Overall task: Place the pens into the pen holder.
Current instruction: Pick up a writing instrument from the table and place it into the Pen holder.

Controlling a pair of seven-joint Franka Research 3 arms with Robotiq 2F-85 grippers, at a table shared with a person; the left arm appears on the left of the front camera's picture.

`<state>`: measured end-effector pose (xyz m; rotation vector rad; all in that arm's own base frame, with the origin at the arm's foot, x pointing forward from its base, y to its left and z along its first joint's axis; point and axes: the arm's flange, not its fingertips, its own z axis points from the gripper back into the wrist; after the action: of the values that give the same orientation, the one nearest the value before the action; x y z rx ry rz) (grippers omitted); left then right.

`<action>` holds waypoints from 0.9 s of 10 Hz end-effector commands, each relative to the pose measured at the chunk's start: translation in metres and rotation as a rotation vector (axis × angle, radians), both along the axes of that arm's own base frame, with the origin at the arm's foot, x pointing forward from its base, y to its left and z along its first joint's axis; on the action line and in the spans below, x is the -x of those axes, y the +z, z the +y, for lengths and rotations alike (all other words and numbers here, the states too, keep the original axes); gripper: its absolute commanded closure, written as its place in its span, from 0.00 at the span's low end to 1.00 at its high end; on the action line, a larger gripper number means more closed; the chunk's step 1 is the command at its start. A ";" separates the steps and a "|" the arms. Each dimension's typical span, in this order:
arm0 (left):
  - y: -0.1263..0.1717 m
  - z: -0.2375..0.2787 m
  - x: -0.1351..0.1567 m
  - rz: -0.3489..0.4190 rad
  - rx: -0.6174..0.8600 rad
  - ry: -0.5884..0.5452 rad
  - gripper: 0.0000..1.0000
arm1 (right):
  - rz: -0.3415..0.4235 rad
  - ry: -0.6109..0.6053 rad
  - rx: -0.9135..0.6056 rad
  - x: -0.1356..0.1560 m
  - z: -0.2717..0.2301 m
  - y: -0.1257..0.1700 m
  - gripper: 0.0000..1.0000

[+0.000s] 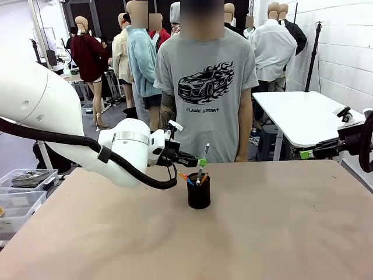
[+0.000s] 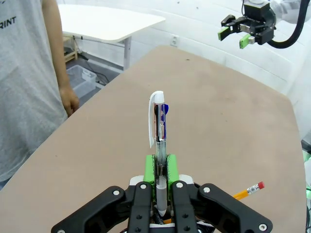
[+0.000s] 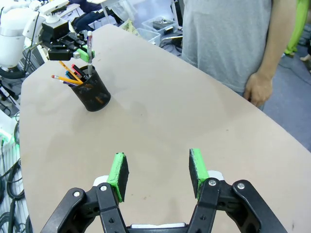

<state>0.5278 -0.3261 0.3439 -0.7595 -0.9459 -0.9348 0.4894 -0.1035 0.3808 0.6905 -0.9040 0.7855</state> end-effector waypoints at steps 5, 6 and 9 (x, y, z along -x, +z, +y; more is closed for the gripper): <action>0.002 0.001 0.004 0.027 -0.029 -0.001 0.53 | 0.011 -0.004 0.011 0.000 0.002 0.000 0.36; 0.002 0.002 0.004 0.028 -0.023 0.000 0.53 | 0.011 -0.004 0.011 0.000 0.002 0.000 0.36; 0.005 0.003 0.006 0.018 -0.015 -0.006 0.53 | 0.011 -0.004 0.011 0.000 0.002 0.000 0.36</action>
<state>0.5252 -0.3262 0.3444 -0.7534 -0.9317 -0.9332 0.4894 -0.1035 0.3808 0.6905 -0.9040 0.7855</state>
